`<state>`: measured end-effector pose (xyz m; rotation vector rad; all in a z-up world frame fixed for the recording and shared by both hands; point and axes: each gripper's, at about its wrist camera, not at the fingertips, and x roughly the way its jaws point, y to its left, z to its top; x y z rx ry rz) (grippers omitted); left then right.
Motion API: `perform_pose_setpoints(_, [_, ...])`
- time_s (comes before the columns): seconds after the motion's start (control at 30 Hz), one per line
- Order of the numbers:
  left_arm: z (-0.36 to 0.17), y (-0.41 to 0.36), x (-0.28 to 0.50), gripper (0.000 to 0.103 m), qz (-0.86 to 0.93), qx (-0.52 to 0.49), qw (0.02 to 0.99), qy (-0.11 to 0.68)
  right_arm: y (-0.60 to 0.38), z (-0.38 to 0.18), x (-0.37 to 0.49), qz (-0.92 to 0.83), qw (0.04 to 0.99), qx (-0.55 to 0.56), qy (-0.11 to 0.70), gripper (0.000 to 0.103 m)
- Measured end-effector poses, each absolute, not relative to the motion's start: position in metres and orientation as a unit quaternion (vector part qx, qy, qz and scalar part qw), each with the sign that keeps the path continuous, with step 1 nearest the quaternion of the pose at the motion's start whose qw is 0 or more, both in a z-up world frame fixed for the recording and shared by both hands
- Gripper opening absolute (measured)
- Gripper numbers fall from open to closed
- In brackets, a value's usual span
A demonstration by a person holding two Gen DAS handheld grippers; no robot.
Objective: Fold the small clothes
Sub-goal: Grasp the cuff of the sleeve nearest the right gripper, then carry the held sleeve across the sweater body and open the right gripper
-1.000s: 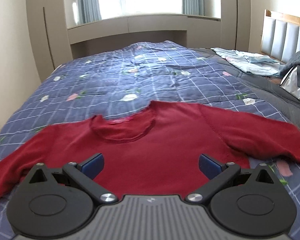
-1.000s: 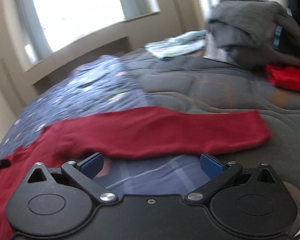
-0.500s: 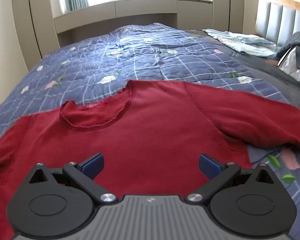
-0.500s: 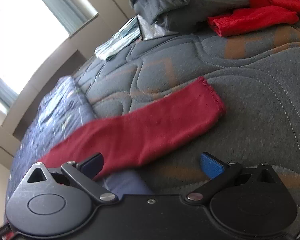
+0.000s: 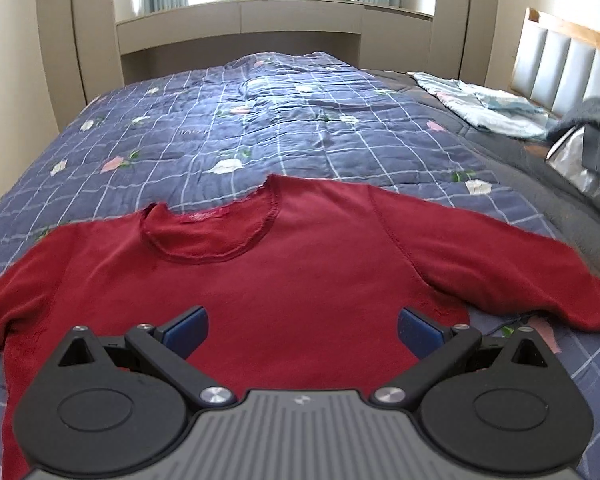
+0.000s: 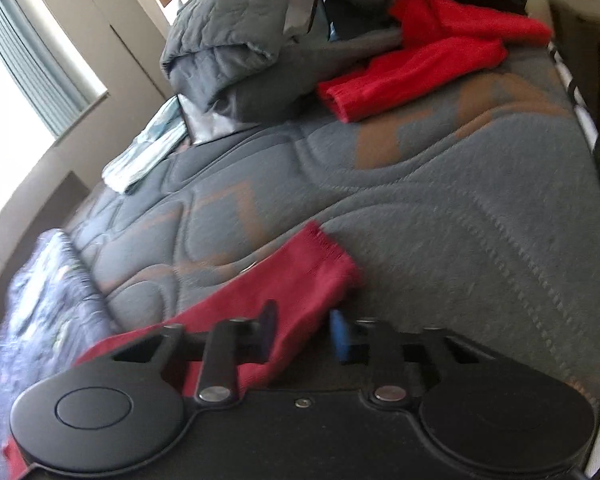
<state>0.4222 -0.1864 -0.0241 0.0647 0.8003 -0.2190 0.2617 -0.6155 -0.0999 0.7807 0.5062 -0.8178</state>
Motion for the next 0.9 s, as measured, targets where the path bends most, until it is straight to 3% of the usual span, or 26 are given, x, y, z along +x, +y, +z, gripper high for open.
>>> perform_pose_setpoints(0.17, [-0.004,-0.154,0.418,0.103,-0.113,-0.003,0.912,0.395,-0.611,-0.078,0.274,-0.380,0.836,0.319,0.232,0.007])
perform_pose_setpoints(0.43, [0.030,-0.092,0.409,0.103,-0.110,-0.053,0.918,0.378,-0.559,0.014,0.332,-0.277,0.918,0.219,0.180,0.006])
perform_pose_setpoints(0.67, [0.047,-0.030,0.393,0.103,-0.075,-0.089,0.929,0.351,-0.447,0.081,0.407,-0.115,0.971,0.134,0.160,0.006])
perform_pose_setpoints(0.9, [0.058,0.038,0.378,0.103,-0.017,-0.122,0.936,0.329,-0.293,0.091,0.460,0.057,0.983,0.050,0.165,0.006])
